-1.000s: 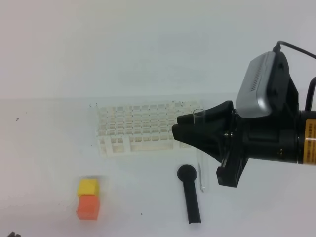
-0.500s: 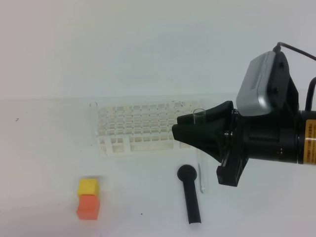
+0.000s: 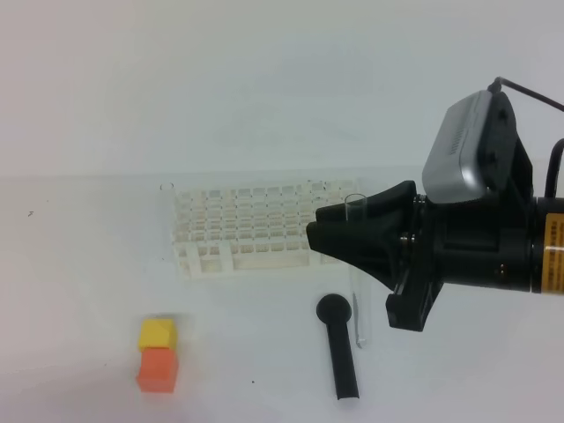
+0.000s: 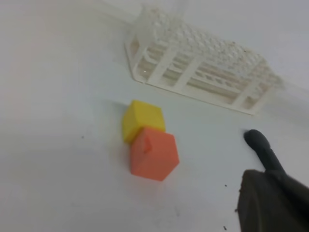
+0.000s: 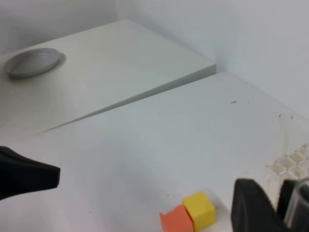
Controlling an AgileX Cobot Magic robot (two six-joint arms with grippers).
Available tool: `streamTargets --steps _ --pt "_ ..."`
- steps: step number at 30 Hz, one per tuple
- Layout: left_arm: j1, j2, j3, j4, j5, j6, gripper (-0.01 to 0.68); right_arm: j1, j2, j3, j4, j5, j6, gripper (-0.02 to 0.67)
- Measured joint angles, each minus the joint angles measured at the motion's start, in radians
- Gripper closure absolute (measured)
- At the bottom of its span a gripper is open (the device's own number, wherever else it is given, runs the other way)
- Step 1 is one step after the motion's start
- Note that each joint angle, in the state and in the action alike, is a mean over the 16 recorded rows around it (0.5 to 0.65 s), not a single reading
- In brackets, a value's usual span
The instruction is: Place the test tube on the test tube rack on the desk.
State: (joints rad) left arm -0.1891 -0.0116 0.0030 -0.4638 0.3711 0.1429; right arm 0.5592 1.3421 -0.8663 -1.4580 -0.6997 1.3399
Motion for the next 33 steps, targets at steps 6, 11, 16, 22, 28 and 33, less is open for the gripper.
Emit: streamTargets --steps 6,11,16,22,28,33 --pt "0.075 -0.001 0.004 0.015 -0.038 -0.091 0.674 0.000 0.000 0.000 0.000 -0.009 0.001 0.537" --pt "0.146 -0.005 0.011 -0.003 -0.078 -0.115 0.674 0.000 0.000 0.000 0.000 -0.017 0.002 0.537" --pt "0.195 -0.009 0.019 -0.036 -0.114 -0.132 0.674 0.000 0.000 0.000 0.000 -0.021 0.002 0.537" --pt "0.209 -0.011 0.023 -0.053 -0.124 -0.143 0.674 0.000 0.000 0.000 0.000 -0.022 0.003 0.537" --pt "0.209 -0.010 0.021 0.033 -0.120 -0.143 0.674 0.000 0.000 0.000 -0.001 -0.024 0.004 0.537" --pt "0.209 -0.010 0.021 0.159 -0.118 -0.143 0.674 0.000 0.000 0.000 -0.008 -0.025 0.003 0.537"
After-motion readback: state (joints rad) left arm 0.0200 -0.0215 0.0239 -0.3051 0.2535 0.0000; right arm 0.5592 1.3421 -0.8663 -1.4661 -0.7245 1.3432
